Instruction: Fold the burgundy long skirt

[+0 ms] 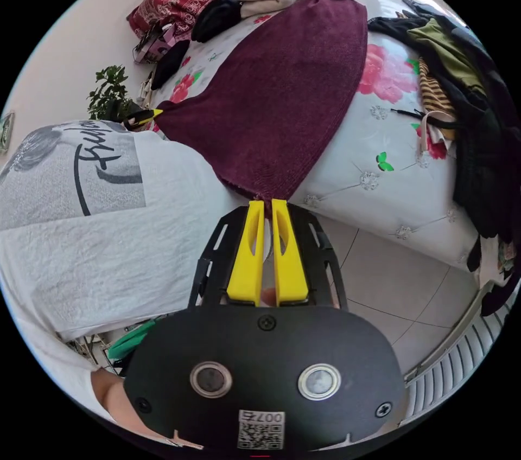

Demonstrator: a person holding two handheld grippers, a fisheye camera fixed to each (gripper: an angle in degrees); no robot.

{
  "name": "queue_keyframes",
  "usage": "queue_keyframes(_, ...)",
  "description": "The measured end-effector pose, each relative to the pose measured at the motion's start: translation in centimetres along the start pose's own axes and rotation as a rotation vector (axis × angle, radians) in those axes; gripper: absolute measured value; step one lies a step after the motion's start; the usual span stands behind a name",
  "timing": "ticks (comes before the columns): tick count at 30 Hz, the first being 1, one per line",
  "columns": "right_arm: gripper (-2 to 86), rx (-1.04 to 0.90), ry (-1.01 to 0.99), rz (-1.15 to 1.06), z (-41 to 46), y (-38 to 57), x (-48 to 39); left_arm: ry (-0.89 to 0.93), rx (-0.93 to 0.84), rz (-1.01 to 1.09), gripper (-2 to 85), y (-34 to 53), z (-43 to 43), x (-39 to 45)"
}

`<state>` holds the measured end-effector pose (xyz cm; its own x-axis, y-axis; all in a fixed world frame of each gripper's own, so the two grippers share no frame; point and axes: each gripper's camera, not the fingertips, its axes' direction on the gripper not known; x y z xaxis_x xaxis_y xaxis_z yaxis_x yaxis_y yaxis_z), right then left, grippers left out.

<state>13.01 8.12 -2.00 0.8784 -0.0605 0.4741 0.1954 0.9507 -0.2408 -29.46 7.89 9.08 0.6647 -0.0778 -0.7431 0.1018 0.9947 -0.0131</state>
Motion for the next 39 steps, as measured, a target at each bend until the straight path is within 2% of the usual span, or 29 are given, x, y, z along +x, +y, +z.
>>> queue_keyframes(3,0.2,-0.076,-0.027,0.019,0.3,-2.8,2.6,-0.012,-0.036,-0.011,0.1,-2.9,1.4,-1.6)
queue_keyframes(6,0.1,-0.034,0.012,0.014,-2.6,-8.1,4.7,0.014,-0.038,0.067,0.2,-9.6,1.7,0.8)
queue_keyframes(9,0.1,0.265,0.145,-0.024,-13.8,-13.2,3.0,-0.028,0.105,0.298,0.2,-17.7,-3.6,9.9)
queue_keyframes(10,0.2,0.45,0.208,-0.059,-20.2,-13.7,0.8,-0.037,0.199,0.386,0.2,-20.0,-7.2,14.3)
queue_keyframes(11,0.2,0.634,0.263,-0.095,-26.0,-13.0,-1.8,-0.038,0.254,0.429,0.2,-20.6,-9.2,16.4)
queue_keyframes(13,0.2,0.863,0.347,-0.16,-32.6,-10.4,-5.9,-0.043,0.468,0.596,0.2,-20.4,-16.8,23.9)
queue_keyframes(14,0.2,0.967,0.408,-0.207,-35.2,-8.2,-8.3,-0.047,0.513,0.636,0.1,-19.8,-18.4,25.4)
queue_keyframes(16,0.2,1.118,0.469,-0.285,-37.0,-4.1,-11.0,-0.086,0.679,0.77,0.1,-15.5,-22.3,29.1)
queue_keyframes(19,0.2,1.231,0.4,-0.358,-35.5,1.6,-11.3,-0.114,0.785,0.841,0.0,-9.9,-22.7,29.0)
queue_keyframes(21,0.2,1.211,0.319,-0.358,-32.8,3.8,-9.9,-0.096,0.758,0.81,0.1,-7.7,-21.3,26.8)
queue_keyframes(24,0.2,1.046,0.217,-0.286,-26.7,5.8,-6.4,-0.012,0.615,0.651,0.2,-5.4,-17.2,21.0)
queue_keyframes(29,0.2,0.599,0.012,-0.017,-14.1,7.0,-0.1,0.012,0.329,0.278,0.3,-1.2,-8.5,11.1)
queue_keyframes(34,0.1,0.324,-0.062,0.055,-8.0,6.0,2.2,-0.013,0.056,0.006,0.5,0.6,-2.1,5.6)
queue_keyframes(37,0.1,0.245,-0.038,0.029,-7.7,3.3,3.3,0.025,0.08,0.024,0.8,-1.8,-1.8,5.8)
queue_keyframes(39,0.1,0.257,-0.006,0.004,-8.7,1.1,4.0,0.028,0.089,0.041,1.3,-4.5,-1.5,6.3)
